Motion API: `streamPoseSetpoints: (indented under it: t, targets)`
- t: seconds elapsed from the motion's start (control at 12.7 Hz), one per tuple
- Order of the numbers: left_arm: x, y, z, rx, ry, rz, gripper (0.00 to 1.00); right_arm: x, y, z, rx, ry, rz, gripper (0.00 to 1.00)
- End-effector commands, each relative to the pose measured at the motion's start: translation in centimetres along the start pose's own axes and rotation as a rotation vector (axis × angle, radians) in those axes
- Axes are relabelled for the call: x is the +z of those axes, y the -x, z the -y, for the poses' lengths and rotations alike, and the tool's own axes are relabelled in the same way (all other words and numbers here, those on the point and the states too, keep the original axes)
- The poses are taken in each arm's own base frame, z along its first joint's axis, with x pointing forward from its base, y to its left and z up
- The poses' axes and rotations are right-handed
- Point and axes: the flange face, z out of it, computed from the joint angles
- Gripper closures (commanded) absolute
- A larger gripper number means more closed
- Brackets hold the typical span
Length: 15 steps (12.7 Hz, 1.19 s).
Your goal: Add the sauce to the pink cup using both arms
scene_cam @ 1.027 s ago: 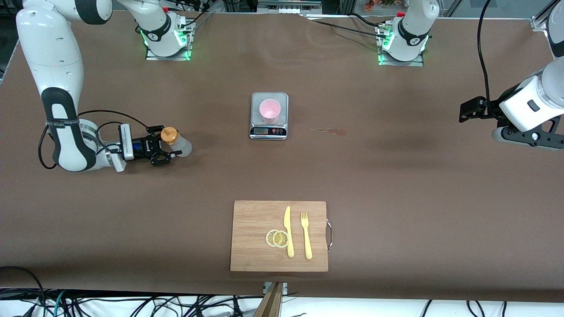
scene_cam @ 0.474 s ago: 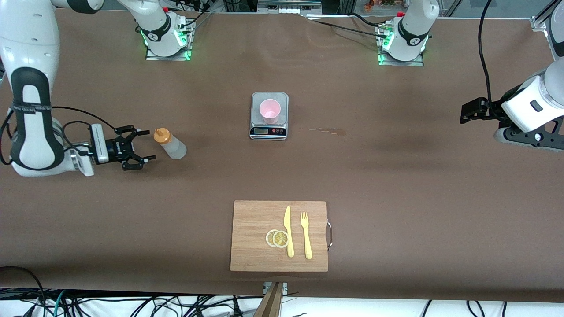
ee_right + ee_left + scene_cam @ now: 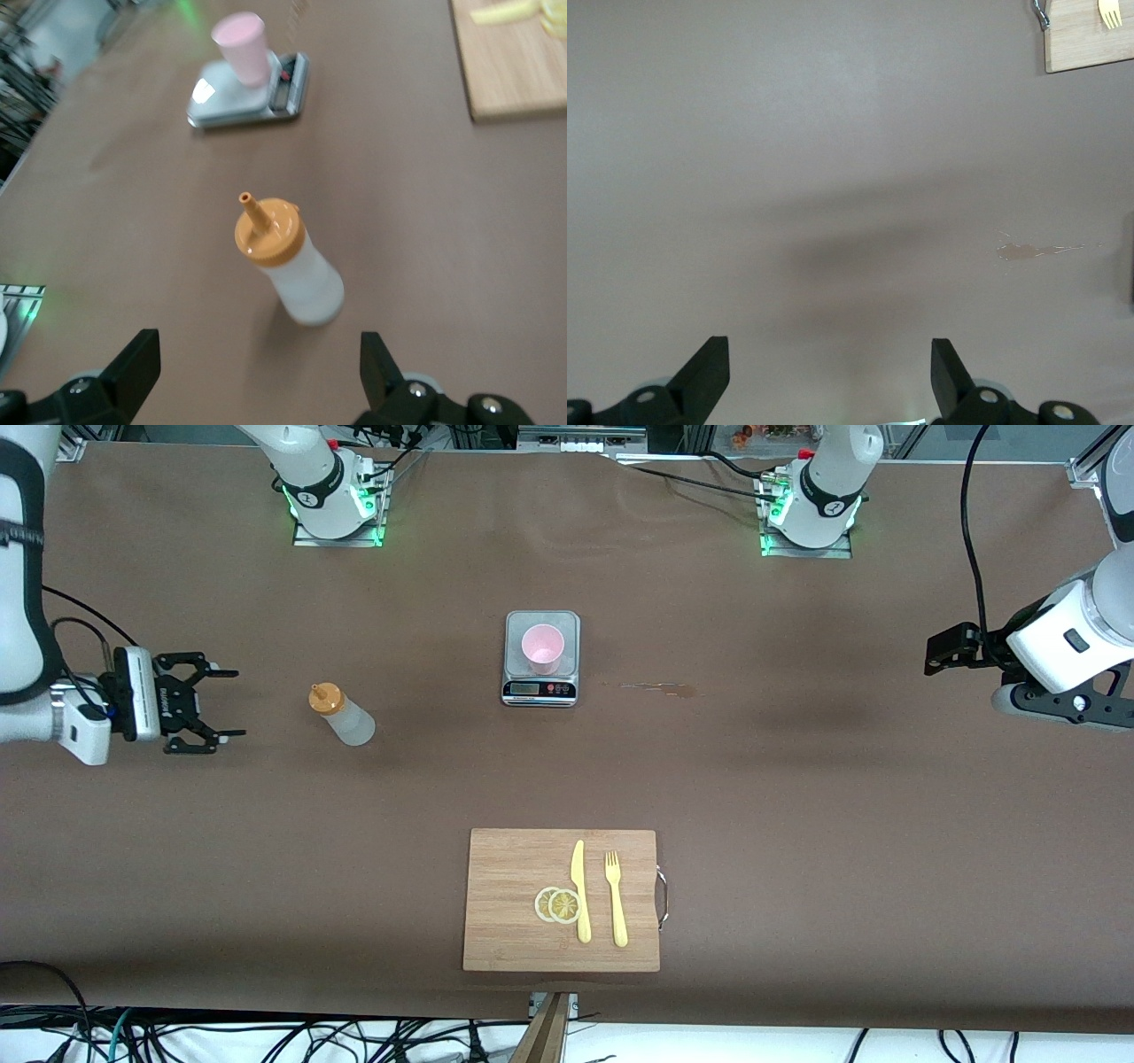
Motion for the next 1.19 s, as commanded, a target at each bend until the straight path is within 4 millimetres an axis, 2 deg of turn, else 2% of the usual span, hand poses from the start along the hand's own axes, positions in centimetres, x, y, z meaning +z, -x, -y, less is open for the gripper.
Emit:
streamPoseSetpoints:
  t: [0.0,0.32,0.55,0.71,0.87,0.95,1.11]
  targets:
    - [-0.6,-0.3,0.0,0.012,-0.010,-0.002,0.00,-2.1,-4.2,3.4,0.168,0.068,0.109,0.00]
    - [-0.6,-0.3,0.1,0.011,-0.011,-0.002,0.00,-5.2,-9.8,7.3,0.522,0.172,0.227,0.00]
    - [-0.6,-0.3,0.1,0.010,-0.011,-0.002,0.00,-6.4,-14.6,9.8,0.838,0.297,0.310,0.00]
    - [-0.6,-0.3,0.1,0.010,-0.011,-0.002,0.00,-6.7,-18.2,11.4,0.968,0.370,0.352,0.00]
    - [-0.6,-0.3,0.1,0.010,-0.011,-0.002,0.00,-7.8,-21.6,12.3,1.014,0.507,0.420,0.00]
    - [-0.6,-0.3,0.1,0.010,-0.010,-0.002,0.00,-8.8,-22.1,12.3,0.997,0.559,0.438,0.00]
    - [-0.6,-0.3,0.1,0.010,-0.011,-0.002,0.00,-10.1,-21.3,12.2,1.034,0.575,0.361,0.00]
